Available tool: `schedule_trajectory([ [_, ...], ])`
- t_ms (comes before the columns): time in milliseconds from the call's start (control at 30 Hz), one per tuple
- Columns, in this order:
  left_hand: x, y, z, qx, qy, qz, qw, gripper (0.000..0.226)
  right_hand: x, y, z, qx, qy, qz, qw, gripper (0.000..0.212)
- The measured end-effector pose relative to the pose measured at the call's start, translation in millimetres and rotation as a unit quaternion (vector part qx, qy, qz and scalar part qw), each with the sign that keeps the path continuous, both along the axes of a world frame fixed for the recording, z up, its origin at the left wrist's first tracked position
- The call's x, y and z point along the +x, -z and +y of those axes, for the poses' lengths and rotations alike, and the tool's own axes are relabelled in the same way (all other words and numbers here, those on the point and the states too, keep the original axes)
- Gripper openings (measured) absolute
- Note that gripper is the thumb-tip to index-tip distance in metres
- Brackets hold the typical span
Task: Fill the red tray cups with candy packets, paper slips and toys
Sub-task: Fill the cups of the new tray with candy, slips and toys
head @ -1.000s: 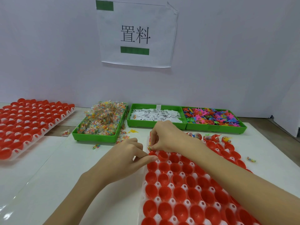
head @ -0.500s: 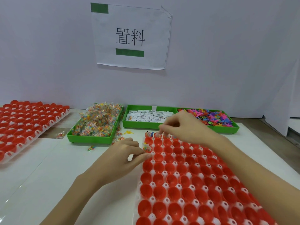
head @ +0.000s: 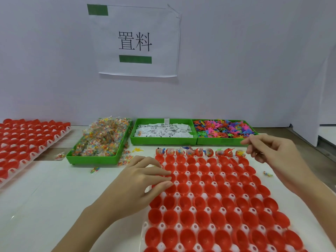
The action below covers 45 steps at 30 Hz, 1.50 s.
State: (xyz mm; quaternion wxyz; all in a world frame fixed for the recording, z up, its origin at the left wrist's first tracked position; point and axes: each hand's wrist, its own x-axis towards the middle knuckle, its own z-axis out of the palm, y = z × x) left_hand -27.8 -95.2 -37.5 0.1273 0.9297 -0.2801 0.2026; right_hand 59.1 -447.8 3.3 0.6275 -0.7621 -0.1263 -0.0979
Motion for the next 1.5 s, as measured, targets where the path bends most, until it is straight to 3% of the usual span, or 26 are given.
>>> schedule_trajectory([
  [167,0,2,-1,0.006,0.005,-0.019,1.0,0.038,-1,4,-3,0.017,0.009,0.007,1.0,0.028],
  [267,6,1,8,-0.084,-0.007,-0.024,0.996,0.042,-1,5,-2,0.02,0.016,0.011,1.0,0.027],
  [333,13,-1,24,-0.132,-0.076,-0.074,0.986,0.041,-1,5,-4,0.026,0.024,0.016,0.999,0.028],
  [400,19,1,50,-0.115,-0.199,-0.124,0.965,0.042,-1,4,-6,0.038,0.033,0.024,0.998,0.028],
  [467,21,8,76,-0.072,-0.308,-0.107,0.943,0.046,-2,3,-6,0.045,0.04,0.029,0.998,0.028],
  [567,21,20,96,-0.057,-0.364,-0.03,0.929,0.046,-4,3,-4,0.045,0.043,0.031,0.998,0.028],
  [767,22,21,99,-0.131,-0.345,-0.057,0.928,0.009,-6,4,-1,0.03,0.053,0.042,0.997,0.027],
  [967,23,22,98,-0.169,-0.334,-0.122,0.919,0.006,-7,4,1,-0.003,0.048,0.028,0.998,0.026],
  [1100,25,19,97,-0.191,-0.315,-0.172,0.913,0.004,-7,-6,26,-0.114,-0.025,-0.034,0.993,0.022],
  [1300,22,9,76,-0.269,-0.309,-0.2,0.89,0.003,50,-31,96,-0.295,-0.073,-0.074,0.95,0.016],
  [1500,18,0,53,-0.396,-0.254,-0.103,0.876,0.008,115,-20,150,-0.414,-0.077,-0.025,0.907,0.023],
])
